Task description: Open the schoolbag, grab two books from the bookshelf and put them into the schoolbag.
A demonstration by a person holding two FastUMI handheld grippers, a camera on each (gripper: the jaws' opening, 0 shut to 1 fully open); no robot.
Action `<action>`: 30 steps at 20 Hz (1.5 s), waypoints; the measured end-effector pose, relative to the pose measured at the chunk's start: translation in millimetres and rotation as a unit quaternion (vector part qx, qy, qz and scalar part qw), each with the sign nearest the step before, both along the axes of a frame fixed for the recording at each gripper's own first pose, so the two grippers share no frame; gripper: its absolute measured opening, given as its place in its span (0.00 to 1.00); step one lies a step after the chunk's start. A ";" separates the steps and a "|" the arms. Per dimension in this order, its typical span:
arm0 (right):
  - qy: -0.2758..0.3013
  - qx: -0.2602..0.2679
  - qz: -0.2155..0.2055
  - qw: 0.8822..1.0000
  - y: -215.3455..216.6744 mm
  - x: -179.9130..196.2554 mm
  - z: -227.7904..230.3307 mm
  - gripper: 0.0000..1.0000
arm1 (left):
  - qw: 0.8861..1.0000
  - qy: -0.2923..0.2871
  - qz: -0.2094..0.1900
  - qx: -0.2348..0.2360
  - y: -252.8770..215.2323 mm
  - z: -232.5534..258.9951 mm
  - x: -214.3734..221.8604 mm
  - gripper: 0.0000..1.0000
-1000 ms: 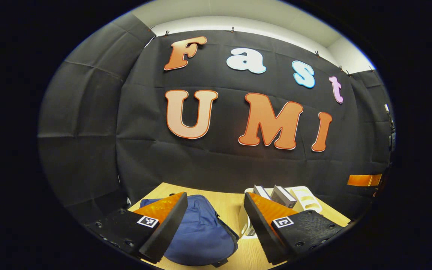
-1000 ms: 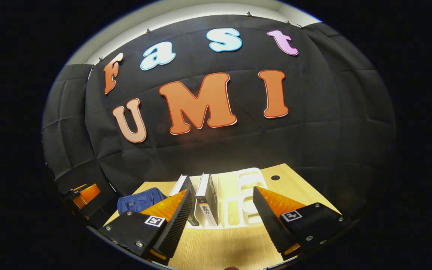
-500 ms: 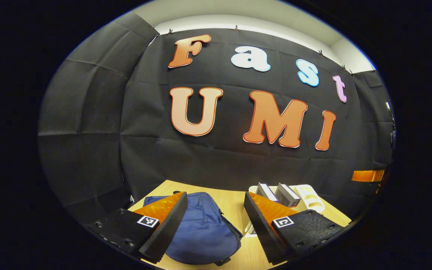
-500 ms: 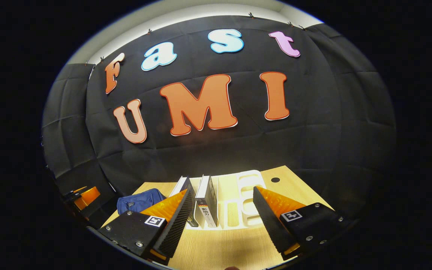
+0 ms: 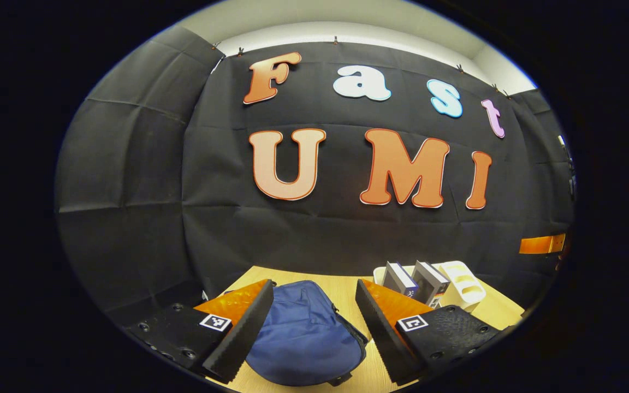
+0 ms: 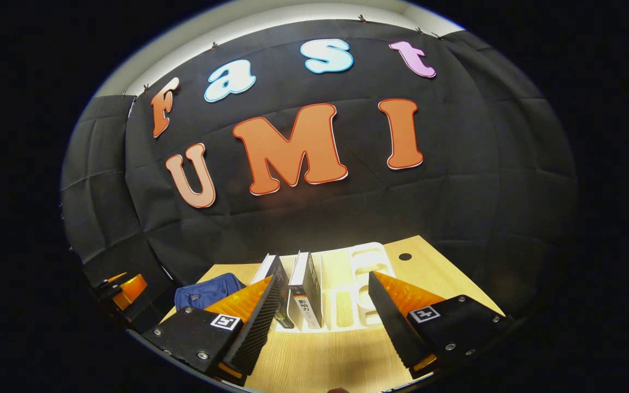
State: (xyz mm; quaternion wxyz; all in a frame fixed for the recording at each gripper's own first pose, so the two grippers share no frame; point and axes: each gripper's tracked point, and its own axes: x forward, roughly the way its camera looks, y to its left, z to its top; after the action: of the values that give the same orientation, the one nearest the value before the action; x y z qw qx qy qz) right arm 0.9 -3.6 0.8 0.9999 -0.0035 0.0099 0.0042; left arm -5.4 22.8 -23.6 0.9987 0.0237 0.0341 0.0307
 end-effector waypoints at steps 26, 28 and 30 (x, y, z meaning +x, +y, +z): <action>0.037 -0.008 -0.017 0.999 -17.2 -3.1 -37.9 0.97 | 0.998 0.058 -0.004 0.037 -2.6 -66.9 -3.7 0.94; 0.045 0.002 -0.014 0.999 -16.6 -2.2 -43.1 0.96 | 0.992 0.083 -0.006 0.096 -2.8 -91.3 1.3 0.94; 0.051 0.007 -0.016 0.999 -20.2 -1.9 -49.4 0.96 | 0.980 0.120 -0.020 0.159 -5.9 -120.0 0.6 0.95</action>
State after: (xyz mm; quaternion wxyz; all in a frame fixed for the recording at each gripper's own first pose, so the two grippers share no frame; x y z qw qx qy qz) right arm -1.0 -23.8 -48.6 0.9981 0.0036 0.0610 -0.0117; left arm -4.8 16.9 -143.6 0.9712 0.1864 0.1482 0.0128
